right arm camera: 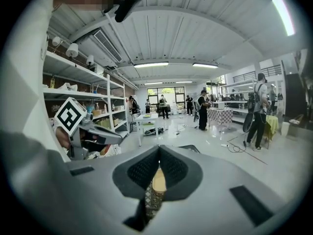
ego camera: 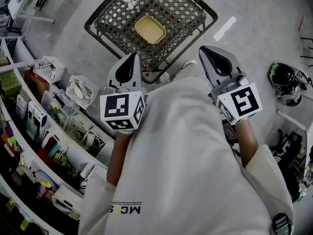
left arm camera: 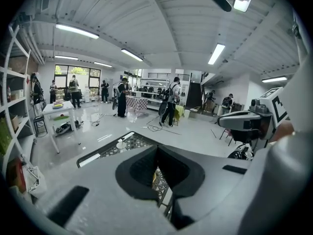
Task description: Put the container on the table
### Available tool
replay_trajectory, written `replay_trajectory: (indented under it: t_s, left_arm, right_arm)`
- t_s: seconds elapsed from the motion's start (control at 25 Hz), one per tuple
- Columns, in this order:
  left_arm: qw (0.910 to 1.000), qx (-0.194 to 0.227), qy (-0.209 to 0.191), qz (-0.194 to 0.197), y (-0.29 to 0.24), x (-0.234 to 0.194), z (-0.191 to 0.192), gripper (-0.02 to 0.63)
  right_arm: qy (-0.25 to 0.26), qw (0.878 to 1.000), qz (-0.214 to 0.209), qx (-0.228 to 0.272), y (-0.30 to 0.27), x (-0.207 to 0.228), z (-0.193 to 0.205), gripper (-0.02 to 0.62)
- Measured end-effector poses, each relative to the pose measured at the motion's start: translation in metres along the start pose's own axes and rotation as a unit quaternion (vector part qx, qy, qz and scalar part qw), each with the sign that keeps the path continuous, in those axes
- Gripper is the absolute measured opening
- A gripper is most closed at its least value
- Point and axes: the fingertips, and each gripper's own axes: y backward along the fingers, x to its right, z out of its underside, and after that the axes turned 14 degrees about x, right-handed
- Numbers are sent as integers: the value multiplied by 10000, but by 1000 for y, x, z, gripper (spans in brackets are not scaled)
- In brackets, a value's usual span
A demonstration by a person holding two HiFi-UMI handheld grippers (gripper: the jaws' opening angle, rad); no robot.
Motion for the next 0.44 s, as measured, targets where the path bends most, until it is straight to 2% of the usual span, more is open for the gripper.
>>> replay_trajectory:
  t_s: [0.44]
  left_arm:
    - [9998,21,-3,173,-7,9,-3,23]
  right_arm:
    - [-52,9998,193,96,-3,6,-9,18]
